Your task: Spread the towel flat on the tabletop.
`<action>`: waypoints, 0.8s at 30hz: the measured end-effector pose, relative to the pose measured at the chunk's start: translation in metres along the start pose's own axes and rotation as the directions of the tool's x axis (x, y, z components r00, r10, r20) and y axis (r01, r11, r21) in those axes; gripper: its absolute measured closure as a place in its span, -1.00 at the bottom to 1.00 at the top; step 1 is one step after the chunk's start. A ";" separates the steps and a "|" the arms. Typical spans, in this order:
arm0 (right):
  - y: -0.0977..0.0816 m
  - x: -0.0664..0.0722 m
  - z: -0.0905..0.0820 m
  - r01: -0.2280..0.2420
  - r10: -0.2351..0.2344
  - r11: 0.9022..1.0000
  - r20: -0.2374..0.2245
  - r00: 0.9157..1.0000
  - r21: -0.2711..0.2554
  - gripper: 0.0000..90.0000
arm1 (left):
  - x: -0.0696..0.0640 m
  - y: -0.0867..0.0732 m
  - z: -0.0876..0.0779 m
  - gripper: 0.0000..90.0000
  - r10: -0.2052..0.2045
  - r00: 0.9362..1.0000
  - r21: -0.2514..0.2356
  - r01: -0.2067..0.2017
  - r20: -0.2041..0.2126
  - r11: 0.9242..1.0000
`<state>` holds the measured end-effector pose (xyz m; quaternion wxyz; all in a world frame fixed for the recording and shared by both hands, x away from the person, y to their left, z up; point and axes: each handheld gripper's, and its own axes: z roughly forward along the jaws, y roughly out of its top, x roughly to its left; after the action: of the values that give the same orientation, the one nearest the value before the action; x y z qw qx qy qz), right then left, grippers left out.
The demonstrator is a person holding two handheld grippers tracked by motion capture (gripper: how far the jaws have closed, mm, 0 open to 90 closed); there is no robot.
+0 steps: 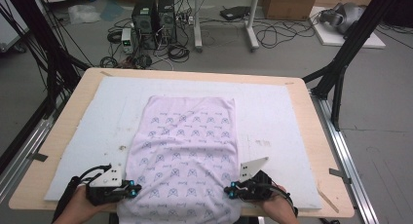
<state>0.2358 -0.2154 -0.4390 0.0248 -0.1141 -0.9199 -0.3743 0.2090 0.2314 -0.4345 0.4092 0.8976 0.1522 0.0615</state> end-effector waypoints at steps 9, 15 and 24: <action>0.001 -0.010 -0.002 -0.031 0.032 0.999 0.088 0.996 -0.009 0.58 | 0.019 0.006 0.008 0.37 -0.022 0.997 0.028 0.024 -0.069 0.999; -0.004 -0.008 -0.003 -0.033 0.033 0.999 0.037 0.999 -0.019 0.98 | 0.012 -0.002 0.007 0.96 -0.014 0.999 0.020 0.015 -0.043 1.000; -0.005 -0.018 -0.023 -0.071 0.082 0.991 0.099 0.992 -0.111 0.64 | 0.029 0.007 0.001 0.40 -0.069 0.992 -0.041 0.065 -0.106 0.997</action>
<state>0.2511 -0.2379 -0.4286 -0.0146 -0.1696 -0.8936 -0.4153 0.2378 0.2358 -0.4301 0.4190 0.8795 0.2031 0.0988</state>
